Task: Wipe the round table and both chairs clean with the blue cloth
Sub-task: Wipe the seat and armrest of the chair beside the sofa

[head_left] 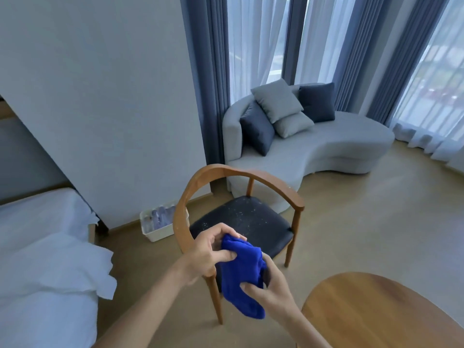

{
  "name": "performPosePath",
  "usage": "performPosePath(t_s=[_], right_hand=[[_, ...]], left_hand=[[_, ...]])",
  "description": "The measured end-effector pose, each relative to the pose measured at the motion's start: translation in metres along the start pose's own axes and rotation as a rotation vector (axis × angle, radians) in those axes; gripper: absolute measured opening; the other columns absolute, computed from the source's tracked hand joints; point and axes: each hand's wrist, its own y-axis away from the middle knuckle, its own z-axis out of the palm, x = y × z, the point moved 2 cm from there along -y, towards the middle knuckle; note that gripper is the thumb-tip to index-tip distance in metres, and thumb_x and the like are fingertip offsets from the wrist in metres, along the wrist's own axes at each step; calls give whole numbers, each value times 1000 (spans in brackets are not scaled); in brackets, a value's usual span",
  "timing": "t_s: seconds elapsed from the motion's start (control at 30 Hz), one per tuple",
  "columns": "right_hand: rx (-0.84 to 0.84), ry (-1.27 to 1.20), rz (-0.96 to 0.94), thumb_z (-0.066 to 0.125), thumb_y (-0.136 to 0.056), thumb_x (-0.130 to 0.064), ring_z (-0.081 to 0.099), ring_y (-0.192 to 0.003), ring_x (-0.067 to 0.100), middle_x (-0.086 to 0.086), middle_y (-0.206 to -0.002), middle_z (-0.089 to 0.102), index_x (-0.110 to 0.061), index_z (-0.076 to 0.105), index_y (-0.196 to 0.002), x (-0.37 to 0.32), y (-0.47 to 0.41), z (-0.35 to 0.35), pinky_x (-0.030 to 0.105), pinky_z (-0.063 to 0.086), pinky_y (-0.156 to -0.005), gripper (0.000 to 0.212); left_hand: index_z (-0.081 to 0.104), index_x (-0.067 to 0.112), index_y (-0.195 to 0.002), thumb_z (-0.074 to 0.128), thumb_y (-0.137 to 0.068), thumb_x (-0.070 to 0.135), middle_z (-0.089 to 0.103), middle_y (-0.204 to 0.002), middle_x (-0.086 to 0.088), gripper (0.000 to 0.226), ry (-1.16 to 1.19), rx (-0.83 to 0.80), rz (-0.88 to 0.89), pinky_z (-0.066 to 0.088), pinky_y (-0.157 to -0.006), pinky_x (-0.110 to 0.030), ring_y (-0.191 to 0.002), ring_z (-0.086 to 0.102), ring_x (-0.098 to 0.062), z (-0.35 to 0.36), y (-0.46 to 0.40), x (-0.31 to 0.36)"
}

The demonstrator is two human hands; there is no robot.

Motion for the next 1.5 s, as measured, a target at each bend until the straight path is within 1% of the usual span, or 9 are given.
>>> performPosePath(t_s=[0.13, 0.27, 0.4, 0.5, 0.6, 0.7, 1.0, 1.27, 1.5], right_hand=[[-56, 7, 66, 78, -68, -29, 64, -100, 26, -2, -107, 67, -22, 49, -127, 9, -62, 1, 34, 56, -83, 66], [-8, 120, 128, 72, -79, -15, 62, -102, 14, -16, -105, 65, -34, 47, -123, 24, -123, 10, 27, 53, -85, 54], [100, 337, 182, 70, -86, -11, 59, -99, 0, -22, -103, 63, -46, 44, -114, 48, -187, 20, 16, 50, -83, 52], [135, 499, 273, 69, -88, -16, 58, -98, 0, -20, -112, 60, -35, 47, -128, 70, -236, 27, 10, 47, -86, 49], [216, 576, 356, 66, -90, -20, 55, -103, -1, -21, -118, 55, -29, 46, -134, 91, -278, 40, 5, 41, -86, 50], [381, 570, 490, 66, -90, -19, 53, -106, -1, -22, -123, 54, -28, 46, -135, 109, -308, 59, 2, 37, -85, 50], [664, 449, 836, 69, -85, -19, 60, -100, 2, -20, -113, 62, -28, 50, -134, 120, -340, 114, 21, 49, -90, 54], [783, 306, 924, 67, -89, -22, 56, -102, 2, -21, -110, 56, -27, 44, -137, 163, -385, 119, 14, 42, -91, 54], [779, 458, 1061, 52, -89, -15, 59, -97, 15, -9, -116, 60, -27, 43, -136, 253, -420, 65, 29, 49, -83, 49]], left_hand=[[55, 7, -108, 60, -86, -5, 67, -113, -9, 26, 131, -5, -89, 53, -90, -40, -108, 62, -29, -37, -53, -16], [57, 9, -108, 60, -85, -6, 68, -112, -4, 28, 80, -53, -138, 52, -92, -34, -109, 62, -22, -76, -110, -37], [60, 25, -112, 63, -85, 2, 65, -115, 10, 35, -191, -65, -215, 49, -96, -25, -110, 60, -7, -124, -178, -77], [55, 30, -119, 61, -87, 11, 58, -126, 12, 39, -439, -104, -279, 41, -105, -30, -119, 51, -6, -164, -238, -125], [47, 27, -132, 57, -89, 13, 50, -137, 5, 46, -580, -194, -285, 40, -104, -29, -126, 47, -13, -204, -306, -175], [40, 22, -138, 49, -93, 16, 40, -143, 0, 47, -722, -342, -235, 39, -103, -30, -129, 41, -17, -235, -368, -211], [29, 19, -146, 43, -96, 17, 24, -155, -2, 52, -1043, -664, -39, 24, -116, -38, -143, 21, -21, -260, -465, -230], [12, 21, -152, 41, -98, 22, 0, -161, -4, 61, -1293, -719, 99, 1, -118, -42, -148, -4, -24, -241, -534, -250], [0, 17, -152, 39, -96, 27, -12, -159, -9, 69, -1457, -638, 311, -1, -119, -47, -146, -13, -30, -198, -616, -287]])
